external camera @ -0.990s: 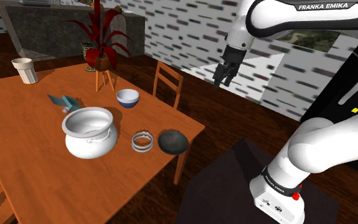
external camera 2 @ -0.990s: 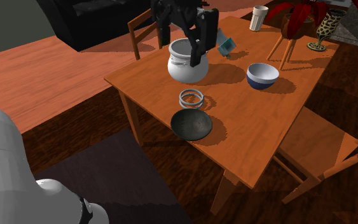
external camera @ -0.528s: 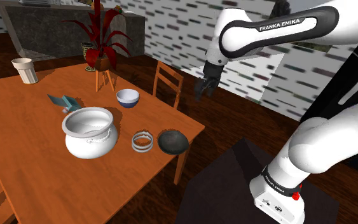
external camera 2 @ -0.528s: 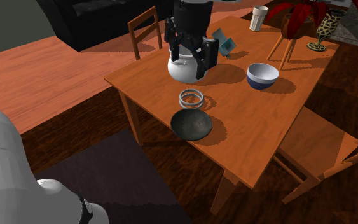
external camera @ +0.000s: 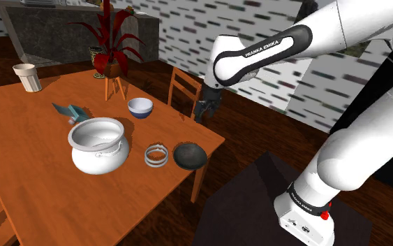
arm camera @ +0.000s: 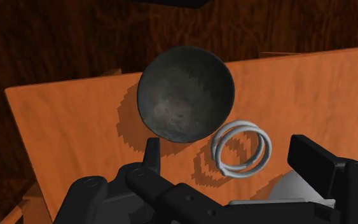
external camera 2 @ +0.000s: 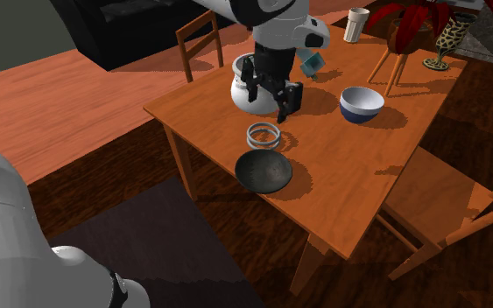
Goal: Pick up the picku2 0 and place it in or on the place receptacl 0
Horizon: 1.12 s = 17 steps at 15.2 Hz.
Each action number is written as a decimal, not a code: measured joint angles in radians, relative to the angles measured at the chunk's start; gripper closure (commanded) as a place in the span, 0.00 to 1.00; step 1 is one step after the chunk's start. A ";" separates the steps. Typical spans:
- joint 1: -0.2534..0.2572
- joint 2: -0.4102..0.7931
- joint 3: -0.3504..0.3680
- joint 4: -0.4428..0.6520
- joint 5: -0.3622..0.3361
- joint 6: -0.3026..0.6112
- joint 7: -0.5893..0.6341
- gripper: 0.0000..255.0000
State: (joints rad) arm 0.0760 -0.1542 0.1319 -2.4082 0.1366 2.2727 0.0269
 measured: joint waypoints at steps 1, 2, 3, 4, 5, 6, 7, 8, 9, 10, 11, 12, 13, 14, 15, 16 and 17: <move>0.001 0.039 0.003 0.013 -0.003 0.025 0.003 0.00; 0.004 0.072 0.007 0.026 -0.006 0.045 0.009 0.00; 0.006 0.115 0.012 0.040 -0.010 0.074 0.015 0.00; 0.011 0.157 0.018 0.054 -0.015 0.101 0.025 0.00; 0.014 0.187 0.021 0.067 -0.019 0.118 0.031 0.00; 0.018 0.232 0.023 0.093 -0.027 0.138 0.039 0.00; 0.021 0.272 0.024 0.121 -0.034 0.149 0.047 0.00; 0.026 0.310 0.026 0.145 -0.042 0.163 0.057 0.00; 0.032 0.347 0.027 0.162 -0.048 0.183 0.064 0.00; 0.038 0.392 0.027 0.186 -0.057 0.203 0.073 0.00; 0.041 0.429 0.025 0.211 -0.063 0.214 0.076 0.00; 0.048 0.475 0.024 0.250 -0.073 0.221 0.086 0.00; 0.056 0.516 0.022 0.273 -0.080 0.239 0.094 0.00; 0.062 0.555 0.020 0.302 -0.087 0.248 0.100 0.00; 0.070 0.600 0.018 0.335 -0.094 0.260 0.106 0.00; 0.073 0.635 0.015 0.364 -0.099 0.264 0.106 0.00; 0.080 0.671 0.012 0.396 -0.104 0.268 0.113 0.00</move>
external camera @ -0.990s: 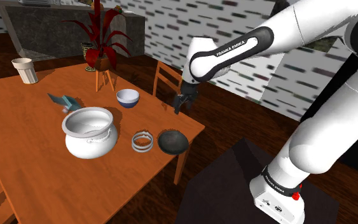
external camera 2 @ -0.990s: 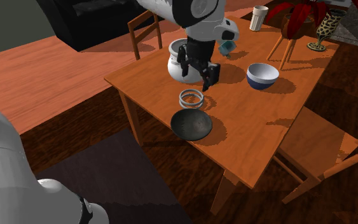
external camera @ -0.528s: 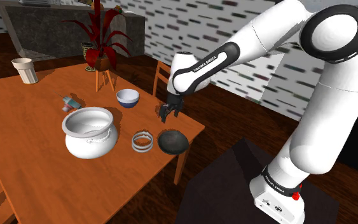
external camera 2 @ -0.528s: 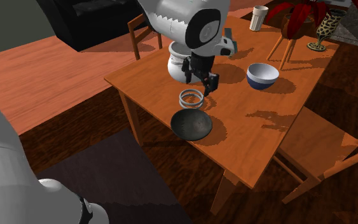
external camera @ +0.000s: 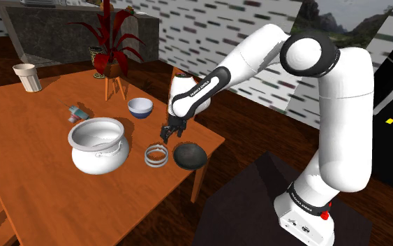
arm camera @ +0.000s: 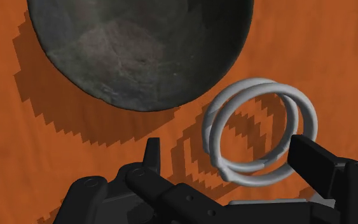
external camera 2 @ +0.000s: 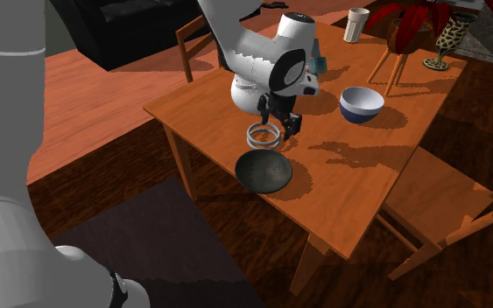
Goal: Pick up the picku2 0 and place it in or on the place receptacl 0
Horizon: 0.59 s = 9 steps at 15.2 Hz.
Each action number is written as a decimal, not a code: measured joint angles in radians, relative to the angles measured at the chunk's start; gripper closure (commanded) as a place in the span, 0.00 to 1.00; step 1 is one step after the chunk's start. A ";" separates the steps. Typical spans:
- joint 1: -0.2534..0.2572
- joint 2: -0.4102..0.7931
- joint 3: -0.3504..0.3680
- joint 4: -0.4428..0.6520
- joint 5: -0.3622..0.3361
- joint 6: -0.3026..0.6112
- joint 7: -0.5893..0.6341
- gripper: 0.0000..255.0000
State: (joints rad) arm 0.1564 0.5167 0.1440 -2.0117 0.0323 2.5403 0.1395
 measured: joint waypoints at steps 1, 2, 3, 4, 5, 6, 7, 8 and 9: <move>0.006 0.035 -0.002 0.028 -0.005 0.007 0.004 0.00; 0.013 0.070 -0.004 0.056 -0.008 0.012 0.008 0.00; 0.024 0.107 -0.007 0.094 -0.013 0.011 0.017 0.00; 0.030 0.135 -0.009 0.119 -0.016 0.014 0.021 0.00; 0.032 0.153 -0.010 0.126 -0.018 0.025 0.022 0.00; 0.035 0.169 -0.012 0.137 -0.019 0.030 0.022 0.00; 0.035 0.181 -0.013 0.142 -0.020 0.038 0.021 0.00; 0.037 0.192 -0.014 0.147 -0.021 0.044 0.022 0.00; 0.037 0.205 -0.015 0.150 -0.022 0.053 0.022 0.00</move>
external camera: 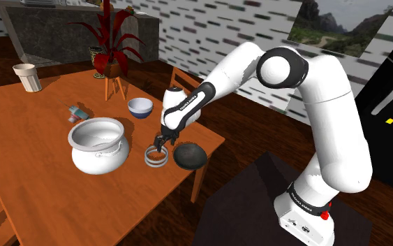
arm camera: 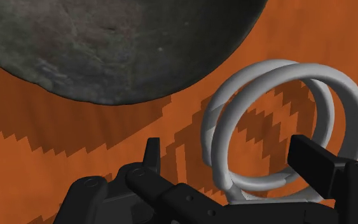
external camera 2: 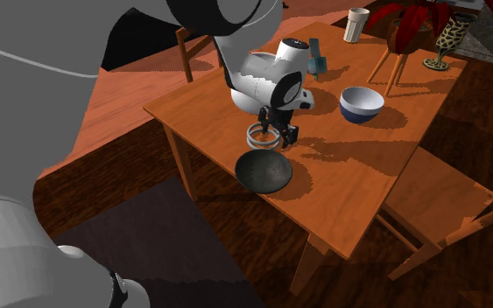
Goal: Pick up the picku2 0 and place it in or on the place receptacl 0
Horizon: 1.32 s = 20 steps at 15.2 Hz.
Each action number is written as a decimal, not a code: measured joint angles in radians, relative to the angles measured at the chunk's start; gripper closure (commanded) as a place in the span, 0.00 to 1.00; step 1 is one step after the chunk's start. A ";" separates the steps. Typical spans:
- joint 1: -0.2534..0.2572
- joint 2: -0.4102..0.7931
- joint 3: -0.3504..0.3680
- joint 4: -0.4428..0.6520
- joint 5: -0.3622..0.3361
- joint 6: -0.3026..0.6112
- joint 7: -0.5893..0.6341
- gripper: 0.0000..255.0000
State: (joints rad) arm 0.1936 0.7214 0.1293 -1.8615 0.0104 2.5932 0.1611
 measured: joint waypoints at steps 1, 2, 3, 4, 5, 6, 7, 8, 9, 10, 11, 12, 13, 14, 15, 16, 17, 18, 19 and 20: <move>0.001 0.014 -0.001 0.008 -0.001 0.006 0.000 0.00; 0.002 0.021 -0.002 0.007 -0.001 0.014 0.000 0.00; 0.004 0.026 -0.002 0.010 -0.002 0.017 0.002 0.00; 0.005 0.029 -0.002 0.011 -0.002 0.018 0.002 0.00; 0.005 0.031 -0.003 0.012 -0.002 0.019 0.002 0.00; 0.005 0.031 -0.003 0.013 -0.002 0.019 0.002 0.00; 0.005 0.032 -0.003 0.013 -0.002 0.019 0.002 0.00; 0.005 0.032 -0.003 0.013 -0.002 0.019 0.002 0.00; 0.005 0.032 -0.003 0.013 -0.002 0.019 0.002 1.00; 0.005 0.032 -0.003 0.013 -0.002 0.019 0.002 1.00; 0.005 0.032 -0.003 0.013 -0.002 0.019 0.002 1.00; 0.005 0.032 -0.003 0.013 -0.002 0.019 0.002 1.00; 0.005 0.032 -0.003 0.013 -0.002 0.019 0.002 1.00; 0.005 0.032 -0.003 0.013 -0.002 0.019 0.002 1.00; 0.005 0.032 -0.003 0.013 -0.002 0.019 0.002 1.00; 0.005 0.032 -0.003 0.013 -0.002 0.019 0.002 1.00; 0.005 0.032 -0.003 0.013 -0.002 0.019 0.002 1.00; 0.005 0.032 -0.003 0.013 -0.002 0.019 0.002 1.00; 0.005 0.032 -0.003 0.013 -0.002 0.019 0.002 1.00; 0.005 0.027 -0.002 0.011 -0.002 0.017 0.003 1.00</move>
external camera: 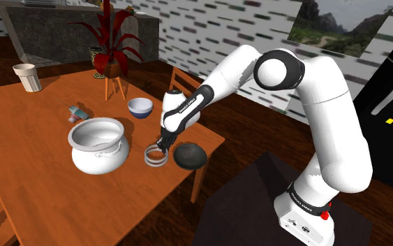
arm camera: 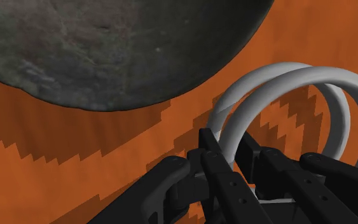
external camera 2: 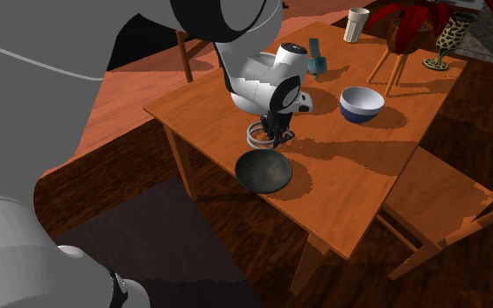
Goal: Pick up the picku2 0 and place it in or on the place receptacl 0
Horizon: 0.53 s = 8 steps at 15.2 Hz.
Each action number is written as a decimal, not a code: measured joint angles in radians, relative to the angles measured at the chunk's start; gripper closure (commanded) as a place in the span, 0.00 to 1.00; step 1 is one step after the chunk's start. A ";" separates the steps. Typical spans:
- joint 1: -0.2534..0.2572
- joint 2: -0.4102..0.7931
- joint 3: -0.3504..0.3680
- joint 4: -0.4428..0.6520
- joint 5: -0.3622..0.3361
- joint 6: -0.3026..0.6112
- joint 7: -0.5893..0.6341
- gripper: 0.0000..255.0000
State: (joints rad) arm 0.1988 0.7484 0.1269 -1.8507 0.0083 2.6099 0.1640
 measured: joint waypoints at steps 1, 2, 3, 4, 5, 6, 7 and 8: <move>-0.002 -0.009 0.001 -0.003 0.001 -0.006 -0.001 1.00; -0.003 -0.022 0.002 -0.012 0.002 -0.011 -0.001 1.00; -0.005 -0.032 0.003 -0.010 0.002 -0.022 -0.002 1.00; -0.006 -0.040 0.003 -0.009 0.003 -0.030 -0.002 1.00; -0.006 -0.052 0.004 -0.014 0.004 -0.038 -0.001 1.00; -0.007 -0.063 0.005 -0.021 0.004 -0.042 -0.001 1.00; -0.008 -0.077 0.006 -0.025 0.005 -0.052 0.000 1.00; -0.009 -0.087 0.007 -0.026 0.006 -0.061 -0.001 1.00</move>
State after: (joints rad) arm 0.1903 0.6610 0.1344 -1.8768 0.0146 2.5490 0.1635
